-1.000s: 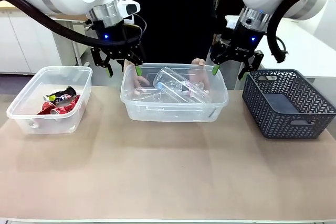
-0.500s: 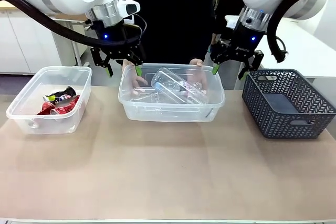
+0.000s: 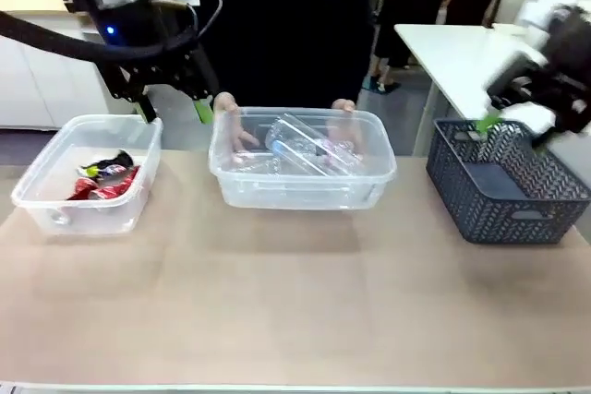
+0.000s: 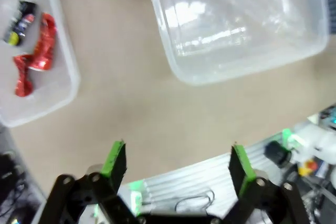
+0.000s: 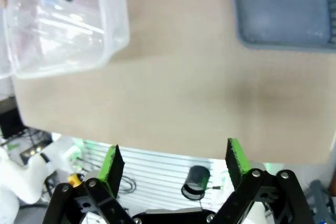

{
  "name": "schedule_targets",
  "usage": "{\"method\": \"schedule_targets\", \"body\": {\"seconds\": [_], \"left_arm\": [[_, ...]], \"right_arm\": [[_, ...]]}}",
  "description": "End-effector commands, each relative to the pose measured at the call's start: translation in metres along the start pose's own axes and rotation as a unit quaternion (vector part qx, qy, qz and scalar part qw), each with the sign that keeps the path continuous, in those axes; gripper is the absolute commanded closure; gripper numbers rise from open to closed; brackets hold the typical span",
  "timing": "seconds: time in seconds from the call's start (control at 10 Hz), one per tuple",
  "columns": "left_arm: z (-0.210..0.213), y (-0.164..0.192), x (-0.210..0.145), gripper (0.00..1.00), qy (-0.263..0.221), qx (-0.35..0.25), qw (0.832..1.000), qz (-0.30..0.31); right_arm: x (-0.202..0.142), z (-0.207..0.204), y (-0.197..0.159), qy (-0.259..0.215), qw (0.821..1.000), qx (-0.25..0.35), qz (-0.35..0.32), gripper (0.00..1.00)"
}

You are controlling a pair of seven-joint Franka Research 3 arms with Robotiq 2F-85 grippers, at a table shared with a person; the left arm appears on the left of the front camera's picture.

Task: Sort the waste into each basket.
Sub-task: Release the Organizing box you were holding.

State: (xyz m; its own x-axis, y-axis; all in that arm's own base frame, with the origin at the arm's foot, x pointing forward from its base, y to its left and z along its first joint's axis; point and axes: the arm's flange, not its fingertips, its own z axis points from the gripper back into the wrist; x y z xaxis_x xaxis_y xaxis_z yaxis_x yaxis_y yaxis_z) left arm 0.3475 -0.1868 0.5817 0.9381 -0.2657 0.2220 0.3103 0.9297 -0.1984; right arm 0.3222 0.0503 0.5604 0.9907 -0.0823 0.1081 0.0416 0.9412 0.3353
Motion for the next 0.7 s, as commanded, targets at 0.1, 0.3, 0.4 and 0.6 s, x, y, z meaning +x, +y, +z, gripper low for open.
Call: {"method": "schedule_targets", "body": {"seconds": [0.1,0.3,0.4,0.6], "left_arm": [[0.0,0.0,0.0,0.0,0.0,0.0,1.0,0.0],[-0.002,0.014,-0.02,0.0,-0.008,-0.014,1.0,0.003],[-0.003,0.003,-0.013,0.0,-0.009,-0.059,0.997,-0.054],[0.013,0.026,-0.041,0.0,-0.03,-0.2,0.976,-0.086]], "right_arm": [[0.0,0.0,0.0,0.0,1.0,0.0,0.0,0.0],[-0.005,-0.009,-0.004,0.008,1.0,-0.001,0.001,0.0],[-0.004,-0.017,0.013,0.016,0.999,0.013,0.025,0.0],[-0.019,-0.007,-0.002,0.066,0.982,0.176,0.035,0.0]]}}
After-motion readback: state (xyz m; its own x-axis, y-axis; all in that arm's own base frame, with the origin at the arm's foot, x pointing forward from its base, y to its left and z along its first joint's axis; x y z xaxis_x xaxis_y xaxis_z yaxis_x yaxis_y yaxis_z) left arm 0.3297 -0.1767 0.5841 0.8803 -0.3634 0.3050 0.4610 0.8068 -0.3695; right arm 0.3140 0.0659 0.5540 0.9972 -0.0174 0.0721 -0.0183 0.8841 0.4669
